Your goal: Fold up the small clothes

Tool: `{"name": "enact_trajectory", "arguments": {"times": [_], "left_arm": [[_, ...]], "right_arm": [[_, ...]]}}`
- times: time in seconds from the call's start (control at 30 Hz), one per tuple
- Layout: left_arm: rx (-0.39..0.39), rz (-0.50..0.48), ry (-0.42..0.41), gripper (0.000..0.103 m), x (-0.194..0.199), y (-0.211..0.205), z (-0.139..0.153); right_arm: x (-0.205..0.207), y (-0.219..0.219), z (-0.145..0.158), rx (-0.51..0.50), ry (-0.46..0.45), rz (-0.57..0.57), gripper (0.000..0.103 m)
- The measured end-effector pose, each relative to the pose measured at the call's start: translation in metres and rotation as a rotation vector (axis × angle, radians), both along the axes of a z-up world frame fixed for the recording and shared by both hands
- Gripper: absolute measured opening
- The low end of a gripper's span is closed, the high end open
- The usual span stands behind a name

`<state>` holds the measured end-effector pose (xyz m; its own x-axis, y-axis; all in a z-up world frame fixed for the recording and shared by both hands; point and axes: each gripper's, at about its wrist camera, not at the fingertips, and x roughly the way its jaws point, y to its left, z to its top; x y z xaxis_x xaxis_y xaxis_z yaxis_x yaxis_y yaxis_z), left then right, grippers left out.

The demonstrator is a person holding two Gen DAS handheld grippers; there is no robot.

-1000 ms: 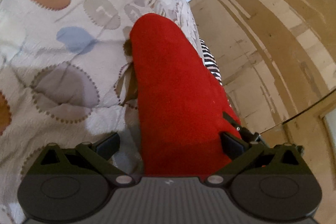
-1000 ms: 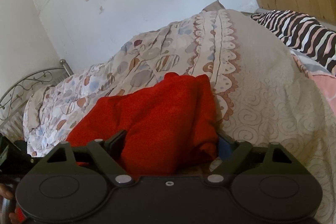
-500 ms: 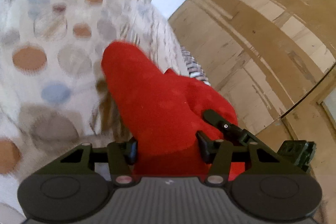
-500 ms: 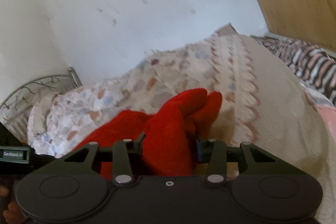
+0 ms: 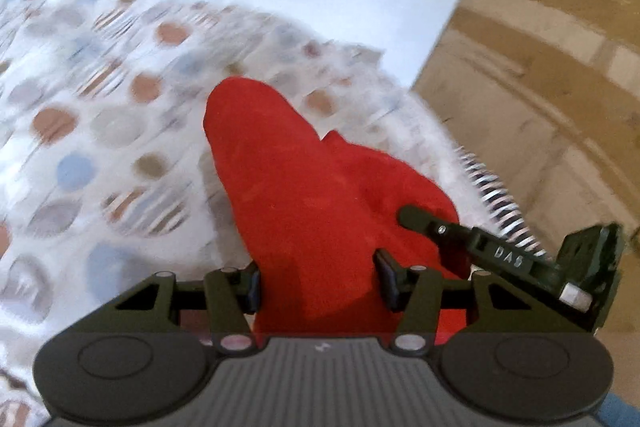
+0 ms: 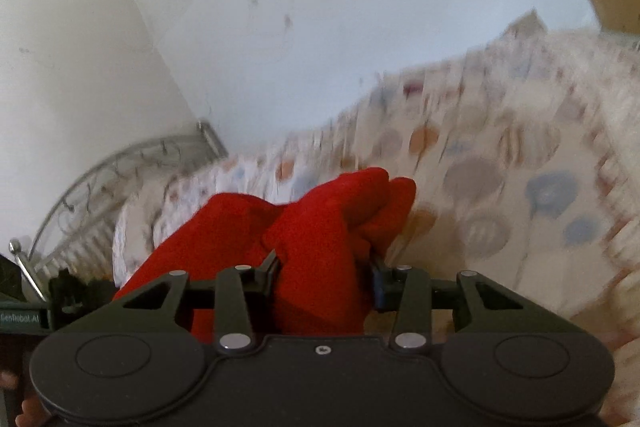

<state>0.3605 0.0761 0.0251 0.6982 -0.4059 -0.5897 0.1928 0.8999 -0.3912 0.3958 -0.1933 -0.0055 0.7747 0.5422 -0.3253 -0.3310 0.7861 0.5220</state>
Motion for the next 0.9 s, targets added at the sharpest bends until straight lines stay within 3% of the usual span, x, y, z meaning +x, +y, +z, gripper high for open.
{"name": "enact_trajectory", "arguments": {"times": [0.07,0.23,0.5,0.6,0.7,0.9], "left_arm": [[0.005,0.024,0.048,0.059,0.000,0.010,-0.027],[-0.057,0.054,0.008,0.066,-0.011,0.023,-0.049],[0.038,0.082,-0.015,0.074,-0.011,0.008,-0.041],[0.092,0.127,-0.015,0.086,-0.016,0.003,-0.032],[0.139,0.156,-0.011,0.089,-0.024,-0.003,-0.019],[0.201,0.188,-0.056,0.101,-0.054,-0.017,0.011]], "right_arm": [[0.008,0.018,-0.018,-0.040,0.049,0.010,0.045],[0.003,0.017,-0.039,-0.064,0.064,-0.014,0.052],[0.001,0.015,-0.039,-0.109,0.066,-0.012,0.056],[-0.003,0.015,-0.034,-0.120,0.057,-0.020,0.064],[-0.010,0.012,-0.025,-0.158,0.043,-0.026,0.066],[-0.044,-0.002,0.006,-0.202,-0.017,-0.069,0.087]]}}
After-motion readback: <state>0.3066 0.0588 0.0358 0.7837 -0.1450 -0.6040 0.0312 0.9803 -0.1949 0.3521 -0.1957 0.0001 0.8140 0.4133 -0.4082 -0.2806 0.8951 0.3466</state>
